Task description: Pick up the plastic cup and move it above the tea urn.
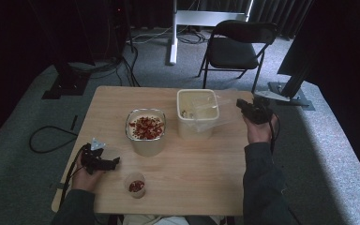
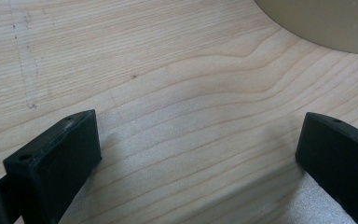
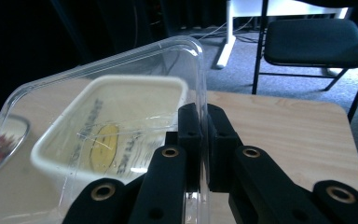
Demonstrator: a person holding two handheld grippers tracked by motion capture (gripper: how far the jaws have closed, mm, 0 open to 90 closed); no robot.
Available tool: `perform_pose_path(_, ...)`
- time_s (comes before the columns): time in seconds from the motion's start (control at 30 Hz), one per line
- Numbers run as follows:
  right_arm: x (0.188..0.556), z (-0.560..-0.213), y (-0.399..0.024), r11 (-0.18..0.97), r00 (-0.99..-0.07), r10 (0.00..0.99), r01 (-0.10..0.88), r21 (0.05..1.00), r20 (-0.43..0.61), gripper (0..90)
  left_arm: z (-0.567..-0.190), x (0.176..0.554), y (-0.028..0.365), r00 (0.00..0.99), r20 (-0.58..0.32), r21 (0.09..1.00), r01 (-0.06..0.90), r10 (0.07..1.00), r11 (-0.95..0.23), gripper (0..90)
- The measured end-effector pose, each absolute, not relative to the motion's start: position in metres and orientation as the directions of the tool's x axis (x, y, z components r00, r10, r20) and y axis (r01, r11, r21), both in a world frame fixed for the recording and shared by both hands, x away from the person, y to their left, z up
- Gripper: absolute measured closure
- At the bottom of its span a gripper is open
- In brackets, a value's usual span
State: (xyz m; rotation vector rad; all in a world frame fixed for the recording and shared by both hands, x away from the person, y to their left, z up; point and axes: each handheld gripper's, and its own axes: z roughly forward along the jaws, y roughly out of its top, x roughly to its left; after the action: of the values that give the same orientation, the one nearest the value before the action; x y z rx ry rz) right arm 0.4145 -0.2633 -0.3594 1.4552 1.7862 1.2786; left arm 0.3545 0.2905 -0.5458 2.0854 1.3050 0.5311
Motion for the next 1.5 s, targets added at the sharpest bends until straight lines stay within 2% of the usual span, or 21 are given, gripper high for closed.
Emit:
perform_pose_path(0.2,0.436,-0.354,-0.257,-0.040,-0.262,0.948,0.473,0.880,0.184,86.5,-0.546,0.354,0.291,0.433,0.013,0.682,0.655,0.901,-0.324,0.3)
perform_pose_path(0.53,0.458,-0.346,-0.238,-0.010,-0.202,0.972,0.479,0.878,0.122,86.0,-0.546,0.354,0.290,0.431,0.011,0.684,0.655,0.902,-0.322,0.3)
perform_pose_path(0.57,0.459,-0.346,-0.236,-0.009,-0.198,0.973,0.480,0.877,0.118,84.5,-0.546,0.354,0.290,0.432,0.012,0.683,0.655,0.902,-0.323,0.3)
perform_pose_path(0.6,0.459,-0.346,-0.235,-0.012,-0.208,0.970,0.478,0.878,0.127,79.1,-0.546,0.354,0.290,0.432,0.012,0.683,0.655,0.902,-0.323,0.4)
perform_pose_path(0.63,0.459,-0.346,-0.234,-0.018,-0.214,0.968,0.469,0.883,0.133,68.8,-0.546,0.354,0.290,0.432,0.012,0.683,0.655,0.902,-0.323,0.3)
perform_pose_path(0.7,0.457,-0.346,-0.232,-0.016,-0.232,0.963,0.454,0.891,0.135,64.0,-0.546,0.354,0.290,0.432,0.012,0.683,0.655,0.902,-0.323,0.3)
perform_pose_path(0.97,0.450,-0.345,-0.234,-0.017,-0.245,0.960,0.425,0.905,0.133,58.2,-0.546,0.354,0.291,0.433,0.013,0.682,0.655,0.901,-0.325,0.4)
perform_pose_path(1.5,0.443,-0.374,-0.238,0.030,-0.276,0.954,0.475,0.879,0.117,53.6,-0.546,0.354,0.291,0.434,0.014,0.682,0.655,0.901,-0.326,0.3)
